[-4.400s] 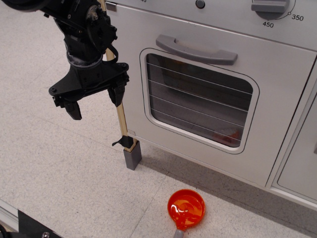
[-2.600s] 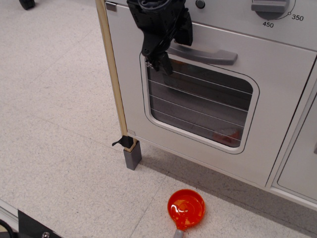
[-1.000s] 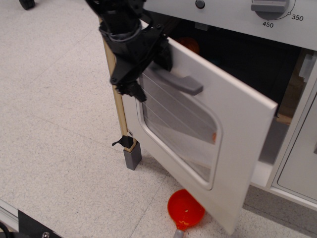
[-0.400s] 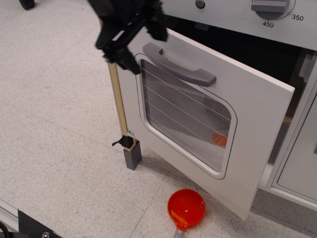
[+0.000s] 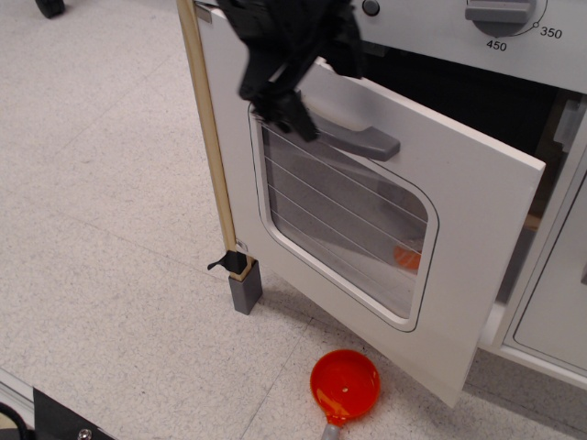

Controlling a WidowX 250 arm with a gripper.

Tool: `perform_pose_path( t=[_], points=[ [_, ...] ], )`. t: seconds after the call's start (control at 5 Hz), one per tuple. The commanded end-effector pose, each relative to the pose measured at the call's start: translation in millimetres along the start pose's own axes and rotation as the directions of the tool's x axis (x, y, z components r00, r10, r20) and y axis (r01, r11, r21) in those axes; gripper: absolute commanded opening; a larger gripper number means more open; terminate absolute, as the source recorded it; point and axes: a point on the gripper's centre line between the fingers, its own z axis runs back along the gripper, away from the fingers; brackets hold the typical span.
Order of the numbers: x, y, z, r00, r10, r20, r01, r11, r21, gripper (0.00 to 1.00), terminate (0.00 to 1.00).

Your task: Open oven

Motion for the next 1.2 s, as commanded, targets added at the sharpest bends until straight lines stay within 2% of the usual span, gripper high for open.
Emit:
perform_pose_path(
  t=[0.0, 0.2, 0.4, 0.6, 0.8, 1.0],
  points=[
    [-18, -33, -10, 0.999, 0.03, 0.019, -0.029, 0.999, -0.044, 1.0, 0.0],
    [-25, -26, -28, 0.996, 0.053, 0.065, -0.056, 0.997, 0.049, 1.0, 0.0],
    [-24, -3, -29, 0.983, 0.004, 0.183, -0.046, 0.972, 0.229, 1.0, 0.0],
    [-17, 18, -19, 0.983, -0.07, 0.171, 0.023, 0.965, 0.263, 1.0, 0.0],
    [6, 36, -6, 0.979, -0.123, 0.165, 0.079, 0.964, 0.254, 1.0, 0.0],
    [38, 59, -4, 0.962, -0.251, 0.109, 0.212, 0.936, 0.282, 1.0, 0.0]
  ],
)
